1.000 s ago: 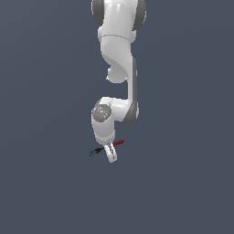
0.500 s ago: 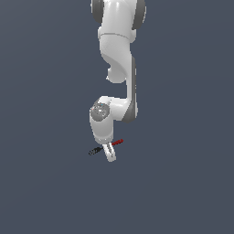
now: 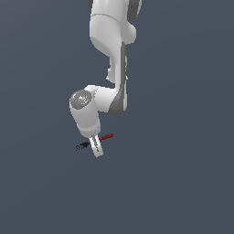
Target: Pick up the object and move it to a goal position.
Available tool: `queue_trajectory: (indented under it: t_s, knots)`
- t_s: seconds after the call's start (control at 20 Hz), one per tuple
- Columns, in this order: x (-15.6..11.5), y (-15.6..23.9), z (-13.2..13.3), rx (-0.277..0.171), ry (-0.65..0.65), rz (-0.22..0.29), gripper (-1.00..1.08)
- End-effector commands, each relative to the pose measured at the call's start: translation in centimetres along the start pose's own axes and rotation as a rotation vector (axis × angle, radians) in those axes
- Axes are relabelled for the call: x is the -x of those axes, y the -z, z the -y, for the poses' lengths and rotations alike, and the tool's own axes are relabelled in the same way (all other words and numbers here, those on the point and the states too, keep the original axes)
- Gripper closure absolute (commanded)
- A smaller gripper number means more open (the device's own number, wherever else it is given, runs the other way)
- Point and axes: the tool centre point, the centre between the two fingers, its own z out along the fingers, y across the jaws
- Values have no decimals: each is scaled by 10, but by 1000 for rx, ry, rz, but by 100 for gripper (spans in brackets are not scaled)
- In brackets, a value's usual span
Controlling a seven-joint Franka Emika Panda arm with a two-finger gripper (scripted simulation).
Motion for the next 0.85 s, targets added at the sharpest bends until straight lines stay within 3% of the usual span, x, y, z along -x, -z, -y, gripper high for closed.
queue_trajectory:
  t_s: [0.0, 0.4, 0.8]
  knots:
    - [-19, 23, -10, -1, 0, 0, 108]
    - [-68, 80, -32, -1, 2, 0, 108]
    - [-84, 97, -37, -1, 3, 0, 108]
